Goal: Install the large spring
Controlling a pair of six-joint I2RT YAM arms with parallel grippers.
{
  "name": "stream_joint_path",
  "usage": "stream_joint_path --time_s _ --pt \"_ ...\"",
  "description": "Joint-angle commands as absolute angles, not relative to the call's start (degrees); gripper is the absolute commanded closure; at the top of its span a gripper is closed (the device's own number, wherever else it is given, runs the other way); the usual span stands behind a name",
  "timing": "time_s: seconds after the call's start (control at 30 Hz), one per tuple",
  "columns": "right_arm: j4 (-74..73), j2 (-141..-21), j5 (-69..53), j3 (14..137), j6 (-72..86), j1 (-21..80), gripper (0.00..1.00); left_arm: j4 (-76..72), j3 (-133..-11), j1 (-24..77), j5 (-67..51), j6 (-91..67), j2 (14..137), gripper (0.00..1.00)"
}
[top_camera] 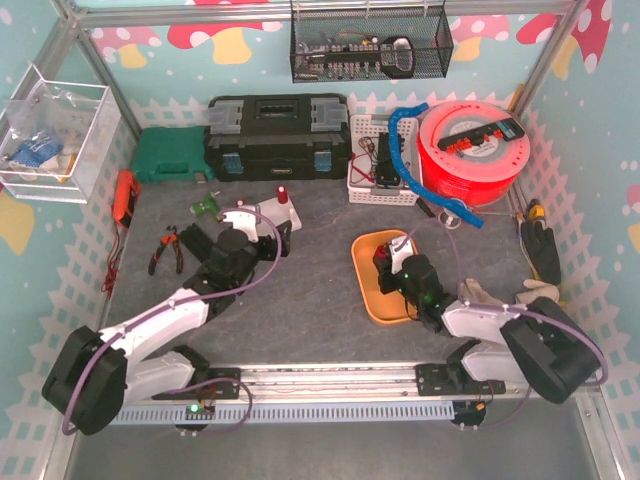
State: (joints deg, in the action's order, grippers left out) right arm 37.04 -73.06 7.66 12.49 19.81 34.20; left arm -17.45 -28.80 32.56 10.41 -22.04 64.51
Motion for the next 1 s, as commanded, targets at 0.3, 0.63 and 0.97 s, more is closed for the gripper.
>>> stream_joint_path --time_s 0.3,0.63,0.97 --pt "30.0 -56.1 -10.3 17.6 10.6 35.2 1.0 -19.9 -29.3 33.1 -5.9 -25.1 60.1 0.08" --pt "32.9 -59.2 -18.2 19.0 10.4 38.2 1.0 -2.0 -44.7 46.3 -1.2 -18.6 65.9 0.34" --pt "34.1 -58.7 -12.6 17.6 14.9 38.5 1.0 5.5 -57.6 52.4 1.5 -21.3 77.8 0.35"
